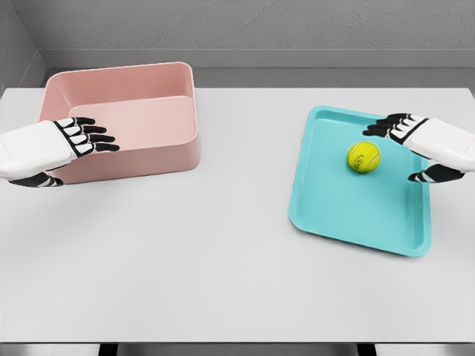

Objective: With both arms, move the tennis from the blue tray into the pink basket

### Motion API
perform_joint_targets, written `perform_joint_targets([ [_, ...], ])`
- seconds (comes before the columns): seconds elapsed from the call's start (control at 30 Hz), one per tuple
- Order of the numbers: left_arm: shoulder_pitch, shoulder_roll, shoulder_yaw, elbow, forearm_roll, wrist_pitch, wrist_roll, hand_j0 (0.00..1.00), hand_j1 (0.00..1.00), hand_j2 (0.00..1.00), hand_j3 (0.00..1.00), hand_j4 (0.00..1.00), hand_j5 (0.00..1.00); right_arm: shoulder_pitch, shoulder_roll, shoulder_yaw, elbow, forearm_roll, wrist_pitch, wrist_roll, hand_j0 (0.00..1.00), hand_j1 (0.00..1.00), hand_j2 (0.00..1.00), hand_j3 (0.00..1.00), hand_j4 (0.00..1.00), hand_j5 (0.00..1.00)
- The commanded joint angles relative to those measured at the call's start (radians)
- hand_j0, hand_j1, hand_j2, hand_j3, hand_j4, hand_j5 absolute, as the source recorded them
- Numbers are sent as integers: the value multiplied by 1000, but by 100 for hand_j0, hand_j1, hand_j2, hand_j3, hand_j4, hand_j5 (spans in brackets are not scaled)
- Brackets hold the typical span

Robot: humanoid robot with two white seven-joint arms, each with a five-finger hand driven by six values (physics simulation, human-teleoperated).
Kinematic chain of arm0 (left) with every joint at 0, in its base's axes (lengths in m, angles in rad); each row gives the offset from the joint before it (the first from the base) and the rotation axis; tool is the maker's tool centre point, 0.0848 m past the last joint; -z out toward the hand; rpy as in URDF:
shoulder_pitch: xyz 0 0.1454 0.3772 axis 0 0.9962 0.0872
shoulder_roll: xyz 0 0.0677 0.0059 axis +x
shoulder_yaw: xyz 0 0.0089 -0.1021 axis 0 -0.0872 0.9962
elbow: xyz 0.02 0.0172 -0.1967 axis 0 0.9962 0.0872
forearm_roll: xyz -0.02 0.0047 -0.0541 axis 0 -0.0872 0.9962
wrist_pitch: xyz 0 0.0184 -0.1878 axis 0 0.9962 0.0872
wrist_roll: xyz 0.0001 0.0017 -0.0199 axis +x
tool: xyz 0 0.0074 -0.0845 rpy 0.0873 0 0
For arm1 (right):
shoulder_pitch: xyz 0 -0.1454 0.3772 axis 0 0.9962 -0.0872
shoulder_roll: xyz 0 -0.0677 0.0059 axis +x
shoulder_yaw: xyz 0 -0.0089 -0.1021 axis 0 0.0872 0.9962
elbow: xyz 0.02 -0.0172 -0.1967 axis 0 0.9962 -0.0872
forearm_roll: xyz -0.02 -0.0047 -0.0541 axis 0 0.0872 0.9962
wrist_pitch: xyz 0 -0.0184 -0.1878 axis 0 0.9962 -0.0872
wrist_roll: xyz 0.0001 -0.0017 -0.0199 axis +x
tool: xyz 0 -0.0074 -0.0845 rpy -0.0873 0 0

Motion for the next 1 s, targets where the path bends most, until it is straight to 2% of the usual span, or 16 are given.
perform_joint_targets([
  [0.0,0,1,1,0,6,1,0,100,100,100,100,100,100,0,-2,-3,-1,-5,2,0,100,100,100,100,100,100],
  [0.13,0,0,1,0,6,1,2,100,100,100,100,100,100,-12,16,-3,5,3,2,-2,100,100,100,100,100,100],
  [0.17,0,0,1,0,6,1,2,100,100,100,100,100,100,-15,44,1,11,20,2,3,100,100,100,100,100,100],
  [0.23,0,1,1,0,6,1,0,100,100,100,100,100,100,-101,82,44,42,68,2,87,100,100,100,100,100,100],
  [0.33,0,1,-1,0,6,1,0,100,100,100,100,100,100,-229,133,175,153,71,2,159,100,100,100,100,100,100],
  [0.43,0,1,-1,0,6,1,0,100,100,100,100,100,100,-247,149,193,200,75,2,204,100,100,100,100,100,100],
  [0.5,6,1,-1,0,4,1,2,100,100,100,100,100,100,-275,160,238,242,77,2,233,100,100,100,100,100,100],
  [0.53,8,1,-1,0,4,1,0,100,100,100,100,100,100,-290,165,245,263,92,2,233,100,100,100,100,100,100],
  [0.63,8,3,-1,0,4,1,0,100,100,100,100,100,100,-311,183,254,268,98,2,236,100,100,100,100,100,100],
  [0.73,8,3,-1,1,4,1,0,100,100,100,100,100,100,-354,212,296,346,112,2,235,100,100,100,100,100,100],
  [0.87,8,1,-1,0,4,1,0,100,100,100,100,100,100,-385,237,324,398,114,2,235,100,100,100,100,100,100],
  [0.97,8,3,-1,0,4,1,0,100,100,100,100,100,100,-387,240,325,407,120,2,235,100,100,100,100,100,100],
])
